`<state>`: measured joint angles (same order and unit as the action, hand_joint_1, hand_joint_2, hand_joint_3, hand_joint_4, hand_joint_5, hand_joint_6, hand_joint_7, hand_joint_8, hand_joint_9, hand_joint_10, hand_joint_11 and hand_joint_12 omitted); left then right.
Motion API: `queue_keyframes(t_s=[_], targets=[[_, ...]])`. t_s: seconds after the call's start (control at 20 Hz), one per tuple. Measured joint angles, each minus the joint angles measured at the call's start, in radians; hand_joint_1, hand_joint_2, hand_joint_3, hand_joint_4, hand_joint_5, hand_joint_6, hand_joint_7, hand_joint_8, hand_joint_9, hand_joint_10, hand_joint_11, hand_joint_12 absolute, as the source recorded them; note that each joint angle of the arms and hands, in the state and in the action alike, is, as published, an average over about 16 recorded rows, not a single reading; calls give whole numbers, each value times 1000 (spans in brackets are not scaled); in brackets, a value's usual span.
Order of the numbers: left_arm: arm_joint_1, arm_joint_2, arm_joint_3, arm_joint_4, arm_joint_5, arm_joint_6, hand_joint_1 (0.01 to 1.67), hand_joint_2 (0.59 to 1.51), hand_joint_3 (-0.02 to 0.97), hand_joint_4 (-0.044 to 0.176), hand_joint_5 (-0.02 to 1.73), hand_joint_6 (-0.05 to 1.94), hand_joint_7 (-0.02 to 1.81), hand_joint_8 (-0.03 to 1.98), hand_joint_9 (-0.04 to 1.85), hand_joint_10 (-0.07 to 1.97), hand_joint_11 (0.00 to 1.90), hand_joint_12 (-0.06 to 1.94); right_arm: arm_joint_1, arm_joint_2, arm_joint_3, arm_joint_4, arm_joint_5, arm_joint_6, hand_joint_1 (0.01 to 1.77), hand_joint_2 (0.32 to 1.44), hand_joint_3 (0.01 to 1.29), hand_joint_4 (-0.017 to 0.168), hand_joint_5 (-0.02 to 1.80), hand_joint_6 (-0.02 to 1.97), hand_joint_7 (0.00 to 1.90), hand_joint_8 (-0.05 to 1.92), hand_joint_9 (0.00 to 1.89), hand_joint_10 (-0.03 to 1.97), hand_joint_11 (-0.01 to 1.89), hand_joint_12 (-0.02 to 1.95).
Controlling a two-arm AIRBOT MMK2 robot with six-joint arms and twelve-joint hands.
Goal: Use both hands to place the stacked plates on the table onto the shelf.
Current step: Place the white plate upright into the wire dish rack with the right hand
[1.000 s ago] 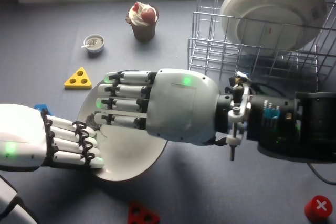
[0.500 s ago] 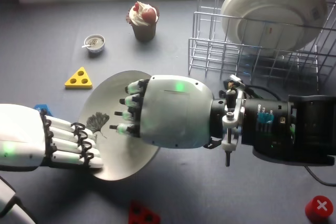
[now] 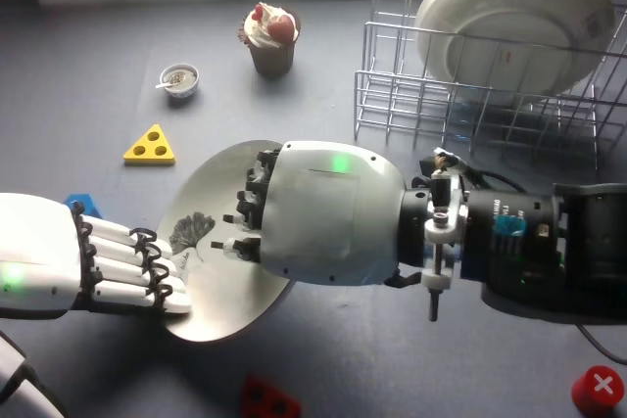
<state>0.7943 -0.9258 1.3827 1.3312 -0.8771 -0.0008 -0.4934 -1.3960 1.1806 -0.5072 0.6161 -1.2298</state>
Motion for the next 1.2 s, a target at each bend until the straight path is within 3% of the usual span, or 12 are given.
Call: queue_keyframes(t_s=[0.15, 0.25, 0.55, 0.8, 1.0, 1.2], targets=[[-15, 4, 10, -40, 9, 1, 33, 997, -6, -4, 119, -13, 169, -6, 184, -6, 167, -4, 3, 32, -43, 45, -8, 1, 1403, 947, 12, -4, 927, 767, 1071, 606, 1140, 774, 1195, 500], [-30, 9, 18, -72, 15, 1, 33, 997, -6, -3, 125, -8, 173, -4, 182, -4, 166, -4, 6, 58, -75, 79, -14, 4, 1397, 947, 11, -5, 950, 775, 1089, 582, 1154, 751, 1202, 496], [-87, 29, 45, -154, 31, 2, 40, 998, -7, 3, 137, 10, 182, 4, 179, 1, 161, -4, 40, 158, -181, 179, -36, 33, 1404, 949, 11, -6, 1001, 791, 1146, 482, 1200, 644, 1148, 735], [-127, 49, 71, -198, 41, 3, 52, 998, -7, 2, 142, 19, 188, 8, 182, 4, 161, -1, 100, 257, -267, 263, -71, 100, 1420, 949, 11, -7, 1027, 781, 1197, 351, 1237, 542, 1073, 1002], [-149, 62, 88, -196, 39, 2, 58, 999, -7, 4, 136, 19, 183, 7, 178, 4, 157, -1, 168, 337, -323, 336, -114, 200, 1437, 949, 11, -8, 1038, 762, 1241, 236, 1266, 456, 1016, 1194], [-164, 71, 105, -177, 35, 2, 61, 998, -7, 5, 135, 19, 182, 7, 179, 4, 154, -1, 243, 405, -360, 398, -169, 337, 1441, 949, 11, -8, 1043, 740, 1280, 153, 1302, 381, 1028, 1189]])
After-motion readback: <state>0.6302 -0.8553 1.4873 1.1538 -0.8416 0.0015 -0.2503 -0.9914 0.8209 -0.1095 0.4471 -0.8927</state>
